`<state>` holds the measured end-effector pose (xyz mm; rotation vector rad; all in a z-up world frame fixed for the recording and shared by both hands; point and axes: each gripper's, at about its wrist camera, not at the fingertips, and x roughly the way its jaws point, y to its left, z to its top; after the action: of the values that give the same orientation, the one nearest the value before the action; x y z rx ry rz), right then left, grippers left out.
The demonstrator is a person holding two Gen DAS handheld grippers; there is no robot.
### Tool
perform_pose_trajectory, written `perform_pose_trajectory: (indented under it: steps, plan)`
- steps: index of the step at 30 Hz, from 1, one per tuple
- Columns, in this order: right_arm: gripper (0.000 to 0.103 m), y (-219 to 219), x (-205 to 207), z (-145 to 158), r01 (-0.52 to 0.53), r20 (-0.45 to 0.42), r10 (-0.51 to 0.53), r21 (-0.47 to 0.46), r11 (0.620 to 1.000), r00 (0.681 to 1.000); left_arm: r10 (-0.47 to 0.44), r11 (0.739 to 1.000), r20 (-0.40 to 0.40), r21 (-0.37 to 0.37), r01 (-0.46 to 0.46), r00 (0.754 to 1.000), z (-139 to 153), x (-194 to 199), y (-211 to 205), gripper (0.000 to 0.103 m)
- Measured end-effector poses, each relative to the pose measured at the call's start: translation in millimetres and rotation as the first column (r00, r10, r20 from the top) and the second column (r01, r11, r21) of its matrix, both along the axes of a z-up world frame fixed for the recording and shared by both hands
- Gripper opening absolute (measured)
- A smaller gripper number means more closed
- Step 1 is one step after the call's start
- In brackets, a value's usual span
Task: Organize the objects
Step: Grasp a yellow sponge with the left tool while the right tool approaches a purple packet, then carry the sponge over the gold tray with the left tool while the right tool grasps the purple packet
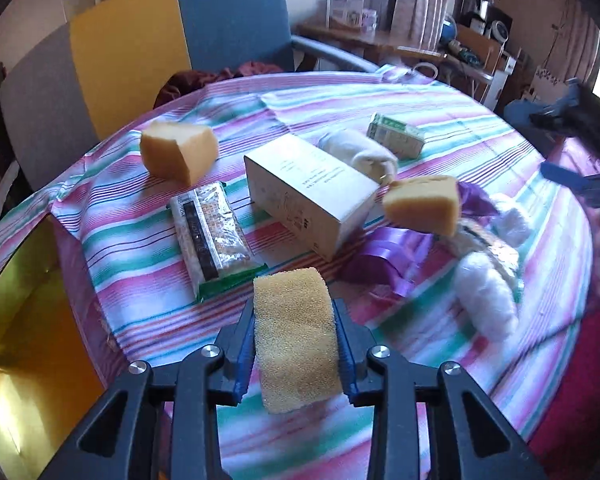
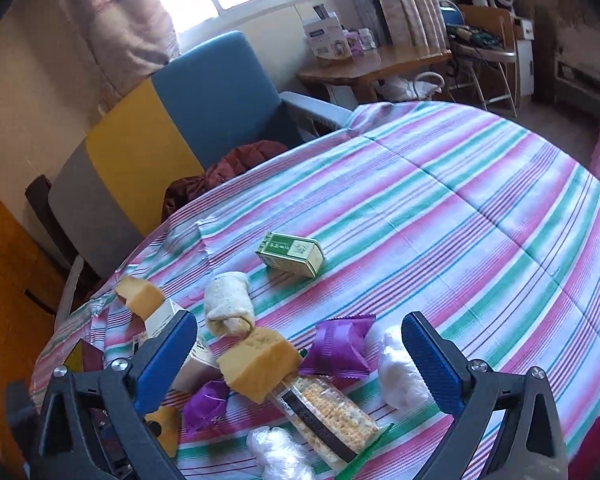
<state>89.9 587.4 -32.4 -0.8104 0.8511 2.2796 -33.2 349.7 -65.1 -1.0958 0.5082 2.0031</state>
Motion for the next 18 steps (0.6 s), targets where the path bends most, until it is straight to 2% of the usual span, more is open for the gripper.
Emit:
perform_pose_trajectory:
  steps: [2,5,8,10,14,18]
  plan:
    - [0.103,1.9,-0.4,-3.1,-0.002,0.01,0.002,-0.018,1.0,1.0,0.006,1.0,-0.003,0.027,-0.006,1.0,6.8,5.4,-10.1,0.034]
    - [0.097,4.6,-1.7,-7.7,-0.007,0.034,0.008,-0.033,0.999,0.999,0.016,0.998,0.003,0.058,-0.017,1.0,17.3,10.9,-23.9,0.034]
    - [0.093,14.6,7.2,-9.7,0.04,0.03,-0.038,-0.045,0.998,0.999,0.03,0.995,0.012,0.091,-0.031,0.999,27.4,15.4,-39.0,0.034]
    - [0.086,25.2,15.7,-13.7,0.095,0.031,-0.093,-0.068,0.993,0.995,0.037,0.993,0.006,0.108,-0.038,0.999,32.8,19.4,-48.2,0.034]
    - [0.07,36.0,15.5,-28.0,0.134,0.086,-0.125,-0.11,0.985,0.988,0.038,0.991,0.006,0.128,-0.038,0.999,37.8,28.3,-64.0,0.034]
    - [0.067,32.7,3.4,-38.6,0.115,0.14,-0.101,-0.096,0.989,0.985,0.047,0.988,0.011,0.149,-0.048,0.999,42.3,33.0,-80.0,0.034]
